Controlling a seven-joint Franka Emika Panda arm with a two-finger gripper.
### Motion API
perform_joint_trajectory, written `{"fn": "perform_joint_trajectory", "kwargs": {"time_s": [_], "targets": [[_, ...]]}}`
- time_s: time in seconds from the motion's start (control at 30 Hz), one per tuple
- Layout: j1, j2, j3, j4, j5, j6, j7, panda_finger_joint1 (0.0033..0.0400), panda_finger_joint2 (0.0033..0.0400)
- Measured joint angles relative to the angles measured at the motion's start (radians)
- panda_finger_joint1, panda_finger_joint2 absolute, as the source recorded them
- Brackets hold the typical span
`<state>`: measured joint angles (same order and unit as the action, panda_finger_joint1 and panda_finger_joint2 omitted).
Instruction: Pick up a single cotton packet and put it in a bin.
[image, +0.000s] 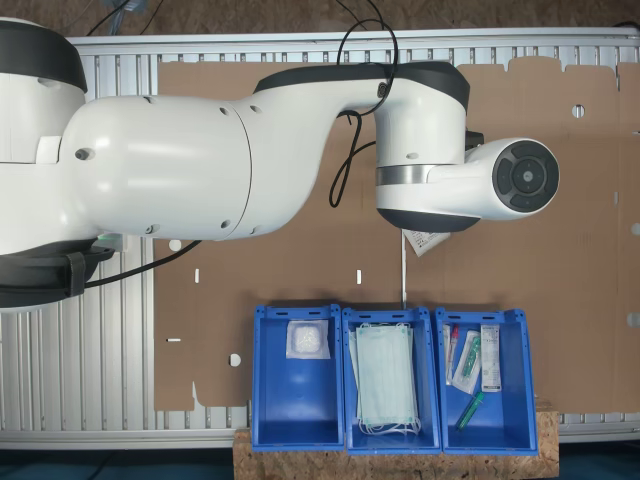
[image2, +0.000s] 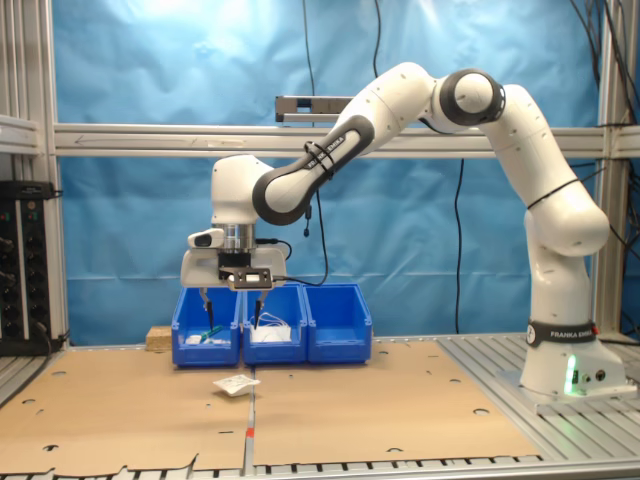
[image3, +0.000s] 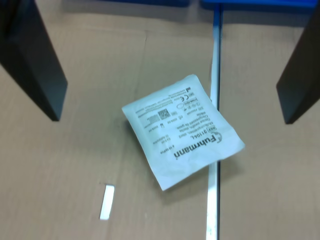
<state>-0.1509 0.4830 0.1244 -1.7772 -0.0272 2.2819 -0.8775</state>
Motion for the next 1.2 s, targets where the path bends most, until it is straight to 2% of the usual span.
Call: {"fn": "perform_joint_trajectory", "kwargs": {"time_s": [0.6, 1.2], "targets": [[-0.045, 0.009, -0.011, 0.0, 0.0, 0.034, 0.0, 0.04, 0.04], [-0.043, 0.069, -0.016, -0.001, 0.0, 0.047, 0.0, 0.04, 0.04]]}}
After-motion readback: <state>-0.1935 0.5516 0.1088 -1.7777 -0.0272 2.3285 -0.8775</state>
